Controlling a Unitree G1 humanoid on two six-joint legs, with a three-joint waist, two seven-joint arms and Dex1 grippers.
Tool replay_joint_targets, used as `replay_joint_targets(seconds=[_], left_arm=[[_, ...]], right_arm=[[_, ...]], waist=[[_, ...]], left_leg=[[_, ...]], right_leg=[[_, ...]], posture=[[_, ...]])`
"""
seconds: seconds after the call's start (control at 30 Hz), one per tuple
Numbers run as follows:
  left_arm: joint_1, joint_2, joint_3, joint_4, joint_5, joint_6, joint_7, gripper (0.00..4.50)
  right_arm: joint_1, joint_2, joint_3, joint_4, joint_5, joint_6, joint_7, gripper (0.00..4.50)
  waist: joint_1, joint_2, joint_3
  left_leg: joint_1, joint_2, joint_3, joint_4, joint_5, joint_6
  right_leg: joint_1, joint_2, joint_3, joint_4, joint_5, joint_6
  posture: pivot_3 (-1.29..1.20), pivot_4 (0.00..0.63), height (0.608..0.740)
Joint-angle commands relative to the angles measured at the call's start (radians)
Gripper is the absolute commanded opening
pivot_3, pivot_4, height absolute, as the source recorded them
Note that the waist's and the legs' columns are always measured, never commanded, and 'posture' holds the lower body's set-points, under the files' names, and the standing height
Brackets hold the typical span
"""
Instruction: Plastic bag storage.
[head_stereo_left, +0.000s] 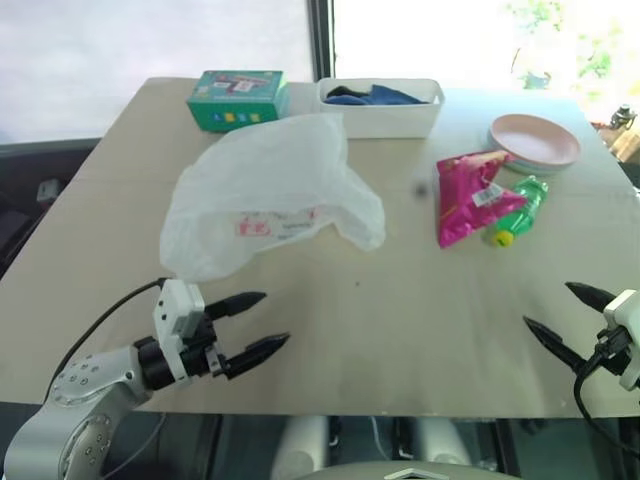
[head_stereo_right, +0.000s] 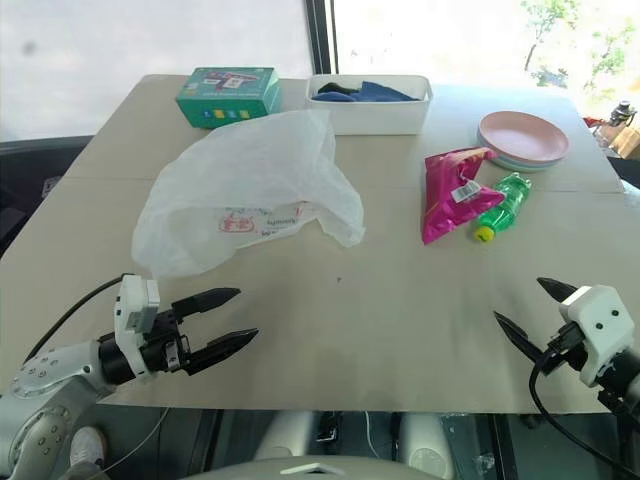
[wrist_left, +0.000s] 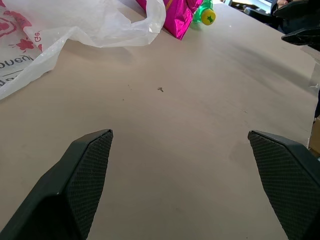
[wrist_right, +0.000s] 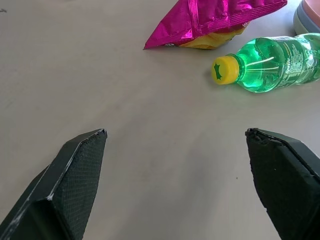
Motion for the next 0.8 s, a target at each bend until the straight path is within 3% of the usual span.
replay_joint_targets(seconds=[0.03, 0.27, 0.4, 0.63, 0.8], left_arm=[[-0.018, -0.005, 0.0, -0.023, -0.009, -0.015, 0.009, 4.5], [-0.141, -0.1, -0.061, 0.098, 0.267, -0.273, 0.14, 4.5], [-0.195, -0.088, -0.091, 0.171, 0.432, -0.402, 0.206, 4.5], [-0.288, -0.024, -0.166, 0.247, 0.915, -0.759, 0.465, 4.5], [-0.395, -0.014, -0.25, 0.257, 1.028, -0.733, 0.486, 4.5]], right_arm=[[-0.022, -0.012, 0.008, -0.025, 0.009, -0.006, -0.009, 4.49], [-0.084, 0.014, 0.056, -0.183, 0.17, 0.017, -0.005, 4.49], [-0.06, 0.018, 0.101, -0.25, 0.189, -0.04, 0.049, 4.49], [0.004, 0.017, 0.13, -0.273, 0.187, -0.123, 0.122, 4.49], [0.021, 0.037, 0.152, -0.246, 0.159, -0.181, 0.133, 4.49]], waist=[[0.0, 0.0, 0.0], [0.001, 0.0, 0.0], [0.001, 0.0, 0.0], [0.002, -0.002, -0.001], [0.002, -0.002, -0.001]], left_leg=[[0.0, 0.0, 0.0, 0.0, 0.0, 0.0], [0.001, 0.0, 0.0, 0.001, -0.002, 0.004], [0.0, 0.0, 0.0, 0.001, -0.003, 0.005], [0.0, -0.001, 0.0, 0.001, -0.003, 0.005], [0.001, -0.001, 0.0, 0.001, -0.003, 0.005]], right_leg=[[0.0, 0.0, 0.0, 0.0, 0.0, 0.0], [0.001, 0.0, 0.001, 0.002, 0.0, 0.0], [0.001, 0.0, 0.0, 0.0, 0.0, 0.0], [0.001, 0.0, 0.0, 0.0, 0.002, 0.002], [0.001, -0.001, 0.0, 0.0, 0.001, 0.001]], posture=[[0.0, 0.15, 0.74], [0.0, 0.15, 0.74], [0.0, 0.15, 0.74], [0.0, 0.15, 0.74], [0.0, 0.15, 0.74]])
